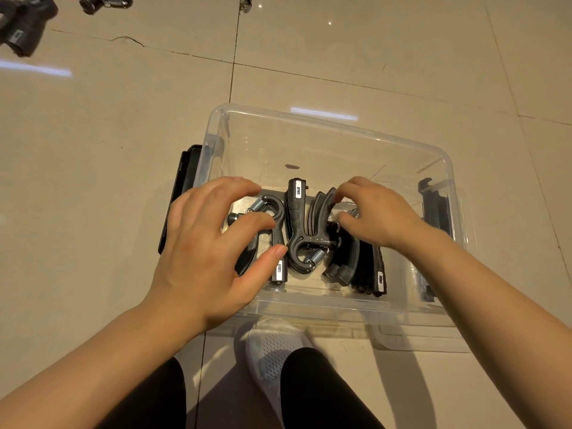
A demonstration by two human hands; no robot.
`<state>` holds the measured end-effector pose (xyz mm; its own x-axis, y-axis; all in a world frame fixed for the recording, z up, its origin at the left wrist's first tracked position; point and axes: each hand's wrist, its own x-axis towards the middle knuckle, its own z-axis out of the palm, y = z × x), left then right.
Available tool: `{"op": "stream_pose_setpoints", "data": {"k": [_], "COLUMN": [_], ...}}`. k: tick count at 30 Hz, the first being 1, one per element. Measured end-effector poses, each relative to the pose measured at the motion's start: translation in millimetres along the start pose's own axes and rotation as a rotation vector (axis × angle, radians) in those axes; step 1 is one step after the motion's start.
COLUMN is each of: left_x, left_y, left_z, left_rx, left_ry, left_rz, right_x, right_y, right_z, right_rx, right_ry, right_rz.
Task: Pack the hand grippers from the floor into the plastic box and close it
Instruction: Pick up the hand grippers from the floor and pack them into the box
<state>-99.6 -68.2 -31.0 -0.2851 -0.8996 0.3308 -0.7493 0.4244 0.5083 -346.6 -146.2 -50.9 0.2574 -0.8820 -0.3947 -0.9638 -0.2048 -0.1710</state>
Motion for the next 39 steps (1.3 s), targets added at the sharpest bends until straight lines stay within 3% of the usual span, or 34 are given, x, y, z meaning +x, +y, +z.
{"op": "stream_pose_setpoints", "data": {"k": [2, 6, 9, 19, 25, 28, 31, 35, 39], "left_x": [-0.3, -0.8, -1.0, 1.2, 8.5, 21.6, 33.4, 27.0, 2.0], "left_y": [-0.8, -1.1, -1.1, -6.6, -3.3, 1.1, 15.1, 50.0, 94.1], "left_z": [-0.1, 0.4, 1.0, 2.5, -12.4, -55.6, -127.6, -226.2, -304.3], "left_rx": [0.006, 0.016, 0.015, -0.065, -0.162, -0.116, 0.027, 0.166, 0.176], "left_ry": [0.004, 0.008, 0.009, 0.021, -0.248, -0.444, -0.542, -0.547, -0.54], "left_rz": [0.004, 0.012, 0.019, 0.015, -0.005, 0.005, -0.003, -0.015, -0.079], "right_x": [-8.9, -10.7, -5.1, -7.7, -39.4, -70.4, -105.5, -154.9, -203.8], "right_y": [-14.1, -29.2, -31.2, -30.7, -42.4, -63.3, -90.7, -141.5, -201.1], "right_z": [8.6, 34.0, 40.8, 35.1, -28.5, -86.5, -149.2, -212.2, -243.0], "right_rx": [-0.06, -0.238, -0.351, -0.283, -0.19, -0.175, -0.129, -0.099, 0.002], "right_ry": [0.043, -0.159, -0.143, -0.18, -0.247, -0.262, -0.166, -0.001, -0.028], "right_rz": [-0.076, -0.039, -0.037, -0.037, -0.07, -0.091, -0.111, -0.149, -0.271]}}
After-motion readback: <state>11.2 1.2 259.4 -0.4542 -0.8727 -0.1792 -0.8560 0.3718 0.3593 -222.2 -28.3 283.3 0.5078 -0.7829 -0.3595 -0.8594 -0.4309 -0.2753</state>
